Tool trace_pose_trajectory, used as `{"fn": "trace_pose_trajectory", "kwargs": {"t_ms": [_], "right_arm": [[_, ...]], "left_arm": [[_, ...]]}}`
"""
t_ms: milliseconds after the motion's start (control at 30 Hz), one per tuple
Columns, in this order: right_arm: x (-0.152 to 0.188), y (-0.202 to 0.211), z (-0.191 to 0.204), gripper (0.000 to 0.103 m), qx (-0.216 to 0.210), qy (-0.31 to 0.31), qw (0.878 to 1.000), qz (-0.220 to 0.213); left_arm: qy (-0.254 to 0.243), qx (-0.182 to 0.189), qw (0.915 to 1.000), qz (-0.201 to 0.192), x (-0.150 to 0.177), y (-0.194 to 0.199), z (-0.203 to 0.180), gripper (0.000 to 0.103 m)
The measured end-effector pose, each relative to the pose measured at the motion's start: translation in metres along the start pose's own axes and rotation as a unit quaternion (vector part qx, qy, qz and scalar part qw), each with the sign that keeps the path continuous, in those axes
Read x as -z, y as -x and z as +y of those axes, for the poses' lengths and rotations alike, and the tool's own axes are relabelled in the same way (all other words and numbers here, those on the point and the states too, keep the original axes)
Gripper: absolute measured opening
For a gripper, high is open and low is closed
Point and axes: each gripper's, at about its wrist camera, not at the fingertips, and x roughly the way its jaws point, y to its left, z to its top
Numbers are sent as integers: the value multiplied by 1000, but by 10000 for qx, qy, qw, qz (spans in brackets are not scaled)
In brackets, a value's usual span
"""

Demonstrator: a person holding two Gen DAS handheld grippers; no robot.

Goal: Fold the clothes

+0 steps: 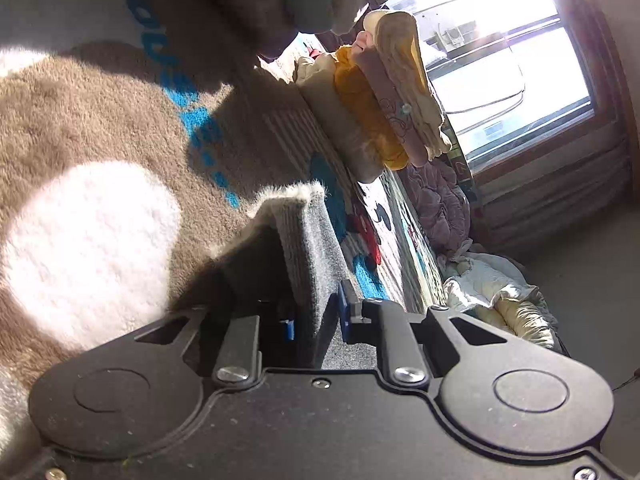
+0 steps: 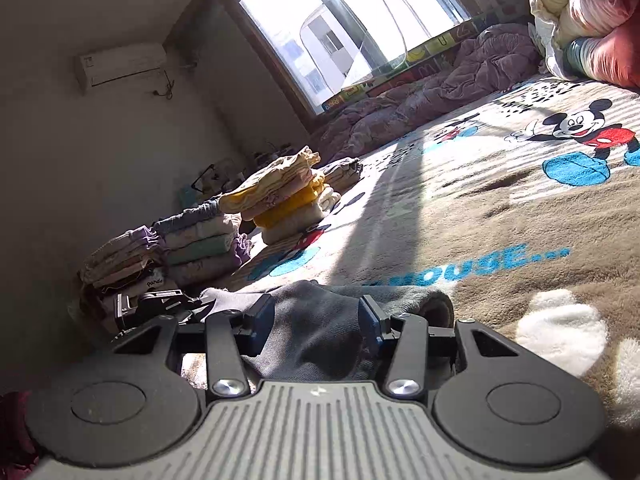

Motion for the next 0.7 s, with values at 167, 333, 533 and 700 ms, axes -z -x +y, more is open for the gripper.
{"fn": "trace_pose_trajectory", "kwargs": {"t_ms": [167, 333, 533, 700], "right_arm": [[5, -16, -18, 52, 311, -397, 9983, 283], [10, -36, -26, 48, 292, -634, 9963, 510], [15, -54, -34, 22, 290, -834, 9935, 717], [5, -41, -21, 21, 325, -401, 9979, 387]], "left_arm": [[-68, -29, 10000, -25, 1, 0, 0, 16], [-94, -8, 9999, -55, 3, 1, 0, 16], [-213, -4, 9997, -87, 3, 0, -1, 16], [-194, 41, 9998, -77, 2, -2, 0, 16]]}}
